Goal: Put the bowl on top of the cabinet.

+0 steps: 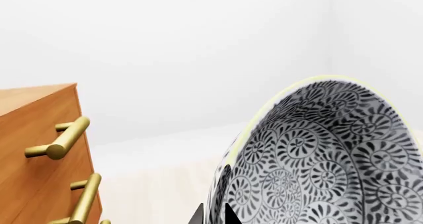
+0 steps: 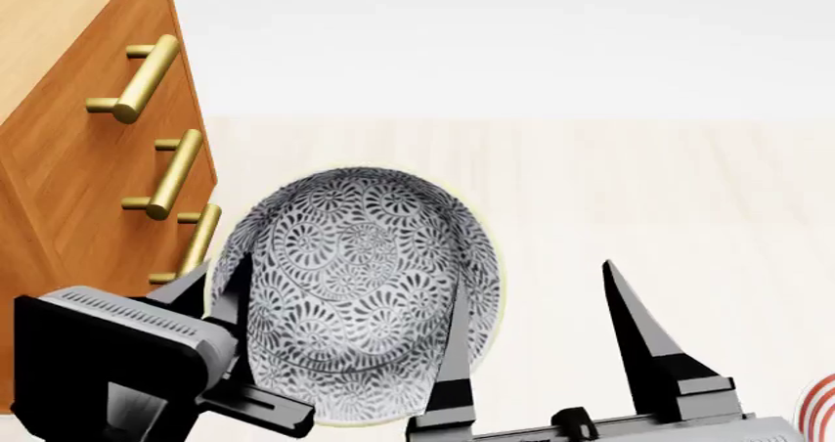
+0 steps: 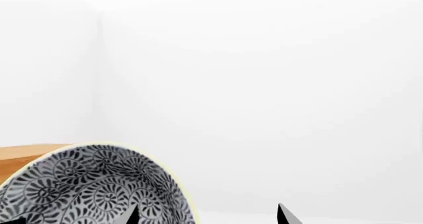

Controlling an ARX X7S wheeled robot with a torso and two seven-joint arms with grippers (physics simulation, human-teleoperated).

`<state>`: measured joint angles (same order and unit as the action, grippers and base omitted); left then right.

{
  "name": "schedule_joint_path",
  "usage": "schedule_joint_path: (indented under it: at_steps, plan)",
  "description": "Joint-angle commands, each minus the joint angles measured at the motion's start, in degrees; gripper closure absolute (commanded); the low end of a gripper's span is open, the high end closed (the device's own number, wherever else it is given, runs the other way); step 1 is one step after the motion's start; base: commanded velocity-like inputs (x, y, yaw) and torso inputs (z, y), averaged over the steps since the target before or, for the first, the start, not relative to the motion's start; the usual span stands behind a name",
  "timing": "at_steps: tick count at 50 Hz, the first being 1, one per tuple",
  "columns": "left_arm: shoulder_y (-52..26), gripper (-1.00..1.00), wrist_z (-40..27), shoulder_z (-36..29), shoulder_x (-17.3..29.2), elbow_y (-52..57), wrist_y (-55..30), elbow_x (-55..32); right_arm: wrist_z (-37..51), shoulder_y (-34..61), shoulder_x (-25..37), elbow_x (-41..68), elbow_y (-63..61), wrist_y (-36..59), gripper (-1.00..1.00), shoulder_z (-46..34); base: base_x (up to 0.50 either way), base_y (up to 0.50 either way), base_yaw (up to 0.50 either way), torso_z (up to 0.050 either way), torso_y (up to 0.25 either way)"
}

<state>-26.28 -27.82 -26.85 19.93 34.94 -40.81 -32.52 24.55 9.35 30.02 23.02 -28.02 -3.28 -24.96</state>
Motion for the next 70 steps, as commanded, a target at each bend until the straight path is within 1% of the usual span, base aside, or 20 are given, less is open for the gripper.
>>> schedule_joint_path:
  at_steps: [1,8,13,20,22,23,26,34,40,45,50,56,63,65,66,70]
  plan:
    - [-4.6,1.0,-0.7,-1.5,-2.4,-2.9,-1.9,1.3,-1.0,-3.2,1.3,2.0,0.8,-4.7,-1.0,2.2,0.0,0.0,0.0,0.0,0.0]
    - [-7.7,1.0,-1.3,-3.5,-3.9,-5.1,-4.0,2.3,-2.6,-5.8,1.4,3.7,3.4,-9.9,-1.0,3.9,0.0,0.0,0.0,0.0,0.001]
    - [-10.4,1.0,-1.5,-5.3,-5.5,-8.3,-5.1,3.5,-4.6,-6.8,1.1,6.9,5.9,-13.4,-1.0,5.2,0.0,0.0,0.0,0.0,0.0]
    - [-12.9,1.0,-2.0,-6.9,-6.5,-10.8,-6.7,4.6,-7.1,-7.9,0.3,10.4,9.7,-17.5,-1.0,6.6,0.0,0.0,0.0,0.0,0.0]
    - [-14.1,1.0,-2.3,-7.4,-6.7,-11.3,-7.4,5.1,-7.7,-8.3,-0.6,10.4,11.9,-19.3,-1.0,7.2,0.0,0.0,0.0,0.0,0.0]
    - [-14.8,1.0,-2.8,-7.9,-6.8,-11.6,-7.6,5.8,-6.2,-9.1,-2.3,6.9,13.6,-21.8,-1.0,8.2,0.0,0.0,0.0,0.0,0.0]
    - [-15.9,1.0,-2.8,-8.3,-7.1,-12.7,-8.1,6.2,-8.7,-9.4,-2.5,10.6,15.7,-23.3,-1.0,8.2,0.0,0.0,0.0,0.0,0.0]
    - [-19.2,1.0,-2.5,-9.4,-8.0,-16.6,-9.5,7.0,-12.3,-8.9,-4.6,13.4,22.1,-26.7,-1.0,8.7,0.0,0.0,0.0,0.0,0.001]
    - [-24.1,1.0,-2.2,-9.9,-9.0,-19.7,-13.2,7.0,-16.3,-9.7,-6.7,17.3,27.5,-30.7,-1.0,9.5,0.0,0.0,0.0,0.002,0.0]
    - [-26.7,1.0,-3.0,-10.4,-9.9,-20.2,-16.2,7.0,-18.6,-9.3,-7.9,19.7,30.9,-32.2,-1.0,9.9,0.0,0.0,0.0,0.0,0.0]
    - [-28.5,1.0,-4.4,-10.5,-10.8,-19.1,-19.2,6.8,-18.2,-9.4,-7.6,20.4,30.0,-32.0,-1.0,10.2,0.0,0.0,0.0,0.0,0.0]
    - [-32.5,1.0,-5.3,-11.2,-12.1,-18.3,-24.4,6.3,-18.5,-9.2,-7.8,20.8,30.4,-31.7,-1.0,10.0,0.0,0.0,0.0,0.0,0.002]
    - [-38.2,1.0,-4.5,-9.3,-13.6,-21.2,-29.2,4.6,-19.2,-8.2,-8.2,20.9,31.6,-31.0,-1.0,9.5,0.0,0.0,0.0,0.0,0.0]
    - [-38.9,1.0,-3.7,-8.9,-13.7,-21.3,-29.7,3.8,-19.3,-8.1,-8.1,21.1,31.6,-30.9,-1.0,9.5,0.0,0.0,0.0,0.0,0.0]
    - [-39.7,1.0,-2.4,-6.8,-14.3,-22.3,-30.2,2.1,-19.6,-7.8,-8.1,21.5,31.9,-30.6,-1.0,9.3,0.0,0.0,0.0,0.0,0.0]
    - [-42.1,1.0,-2.0,-6.5,-14.5,-24.4,-30.9,1.9,-19.5,-8.0,-8.0,21.4,31.6,-30.5,-1.0,9.3,0.0,0.0,0.0,0.0,0.0]
